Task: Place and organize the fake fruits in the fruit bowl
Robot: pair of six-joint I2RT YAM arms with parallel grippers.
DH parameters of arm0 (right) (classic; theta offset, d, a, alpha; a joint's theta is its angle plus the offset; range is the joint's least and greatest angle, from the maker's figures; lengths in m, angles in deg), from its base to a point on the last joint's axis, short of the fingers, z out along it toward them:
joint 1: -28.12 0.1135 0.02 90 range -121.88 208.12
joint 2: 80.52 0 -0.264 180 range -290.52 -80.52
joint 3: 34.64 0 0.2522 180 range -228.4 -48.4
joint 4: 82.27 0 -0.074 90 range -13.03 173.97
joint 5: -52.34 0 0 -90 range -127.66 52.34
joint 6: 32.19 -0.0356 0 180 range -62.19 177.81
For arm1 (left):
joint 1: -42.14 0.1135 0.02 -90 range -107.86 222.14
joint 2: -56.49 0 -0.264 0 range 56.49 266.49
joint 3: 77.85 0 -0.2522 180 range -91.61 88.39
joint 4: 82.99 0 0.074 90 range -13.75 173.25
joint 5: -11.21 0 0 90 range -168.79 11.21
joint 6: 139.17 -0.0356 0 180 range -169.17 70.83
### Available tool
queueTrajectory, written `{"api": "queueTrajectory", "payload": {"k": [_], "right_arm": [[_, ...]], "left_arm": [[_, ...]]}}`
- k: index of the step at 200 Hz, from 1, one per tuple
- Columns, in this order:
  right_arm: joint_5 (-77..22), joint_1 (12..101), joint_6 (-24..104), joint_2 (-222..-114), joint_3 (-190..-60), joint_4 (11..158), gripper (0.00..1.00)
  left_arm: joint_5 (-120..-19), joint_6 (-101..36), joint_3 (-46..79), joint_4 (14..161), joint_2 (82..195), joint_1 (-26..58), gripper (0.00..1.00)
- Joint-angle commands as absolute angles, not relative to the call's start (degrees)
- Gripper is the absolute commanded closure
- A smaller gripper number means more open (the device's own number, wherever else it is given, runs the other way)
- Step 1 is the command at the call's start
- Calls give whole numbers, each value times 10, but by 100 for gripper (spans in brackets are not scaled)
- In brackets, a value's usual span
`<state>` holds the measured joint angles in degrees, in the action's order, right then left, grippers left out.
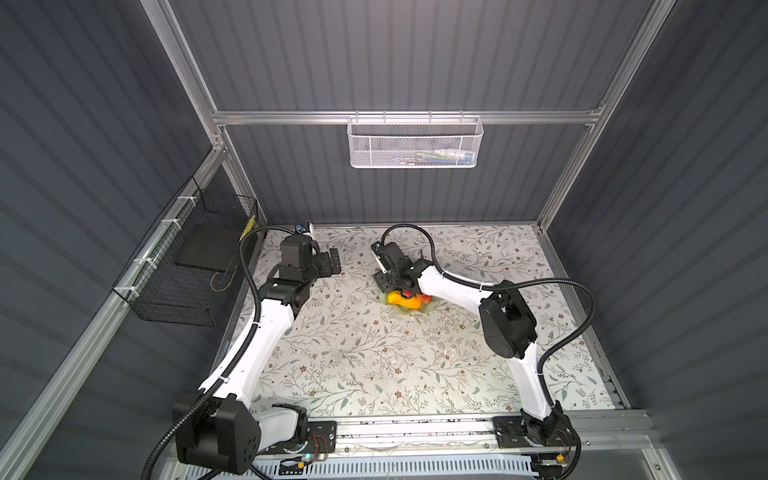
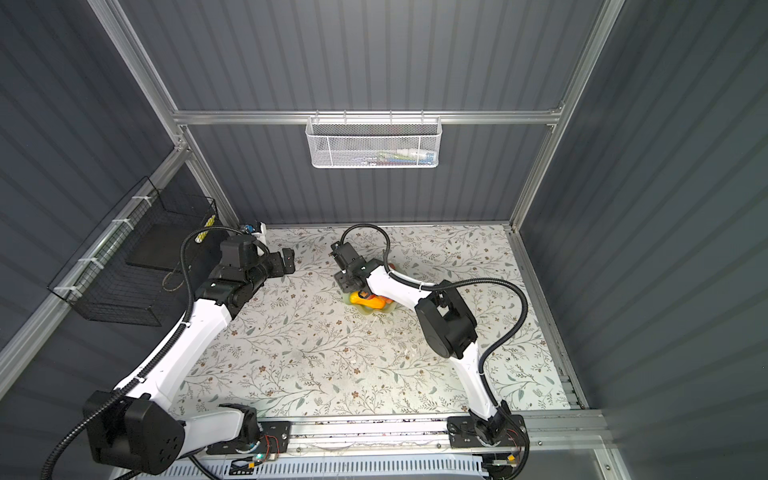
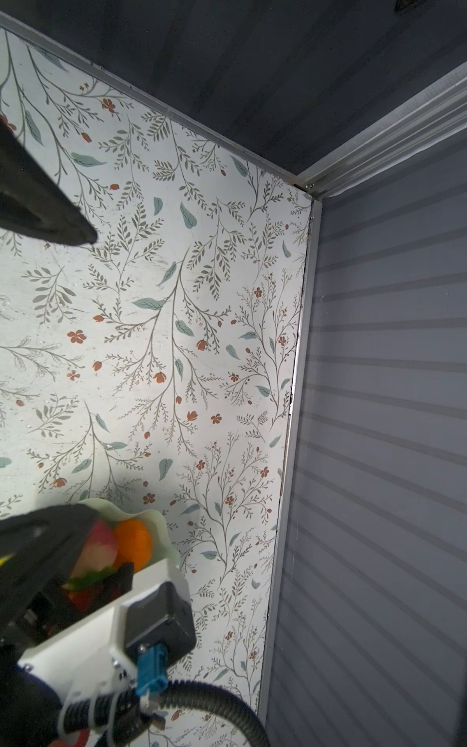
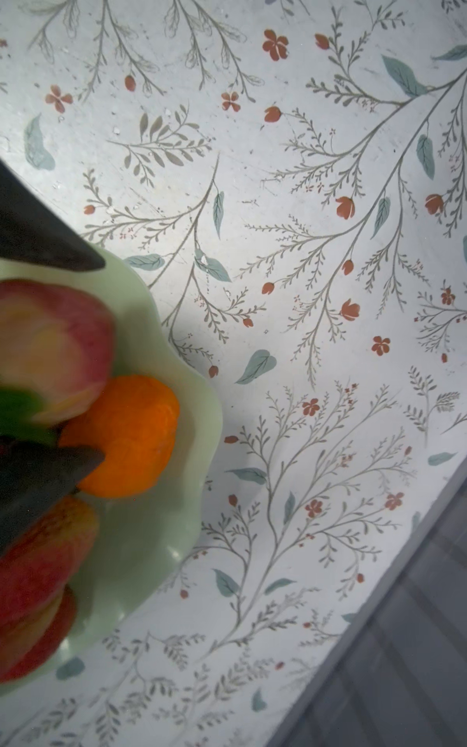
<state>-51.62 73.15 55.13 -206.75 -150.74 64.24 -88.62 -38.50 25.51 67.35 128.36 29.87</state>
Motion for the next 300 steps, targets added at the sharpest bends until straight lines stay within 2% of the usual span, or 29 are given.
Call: {"api": "queueTrajectory", "payload": {"k": [1, 39, 62, 81, 102, 128, 148, 170, 187, 203, 213, 225, 233, 251, 262, 269, 276, 290, 300], "right_arm": [[-519, 725, 540, -2052, -1520, 643, 19], [-503, 718, 525, -1943, -1482, 669, 1], [-487, 707, 531, -1839, -1419, 699, 1], [-451, 683, 541, -1713, -1256, 809, 1], [-422, 619, 503, -1572, -1081, 873, 1], [-493, 546, 533, -1451, -924, 873, 1], [-513, 459, 521, -1380, -831, 902, 1], [-558, 385, 508, -1397, -791, 950, 1], [-552, 339, 502, -1442, -763, 1053, 1], [-550, 329, 529, -1500, -745, 1151, 1], [-562, 327, 557, -1525, -751, 1155, 1], [-557, 312, 564, -1546, -714, 1247, 1], [-534, 299, 561, -1551, -685, 1300, 1], [-462, 286, 570, -1605, -647, 1412, 1], [-458, 286, 578, -1661, -637, 1500, 1], [-465, 285, 571, -1644, -644, 1450, 1], [-471, 285, 559, -1624, -659, 1391, 1], [-474, 285, 567, -1655, -642, 1477, 1], [-481, 289, 566, -1636, -643, 1441, 1]], "left_arm": [[-887, -390, 249, 661, 1268, 302, 0], [-890, -388, 249, 660, 1268, 302, 0], [-904, -389, 242, 653, 1259, 302, 0], [-864, -404, 270, 669, 1226, 302, 0], [-850, -392, 374, 771, 1174, 302, 0], [-914, -440, 536, 969, 1133, 302, 0], [-990, -510, 605, 1084, 1173, 302, 0], [-1031, -554, 624, 1149, 1264, 305, 0], [-1009, -551, 643, 1220, 1331, 317, 0], [-966, -535, 657, 1279, 1383, 337, 0], [-956, -524, 656, 1299, 1417, 348, 0], [-956, -514, 646, 1315, 1443, 360, 0], [-920, -495, 635, 1296, 1449, 379, 0], [-881, -471, 635, 1358, 1515, 405, 0], [-872, -477, 642, 1431, 1554, 406, 0], [-873, -473, 627, 1350, 1531, 406, 0], [-883, -468, 632, 1374, 1538, 406, 0], [-884, -468, 634, 1387, 1543, 406, 0], [-886, -467, 630, 1369, 1539, 406, 0]]}}
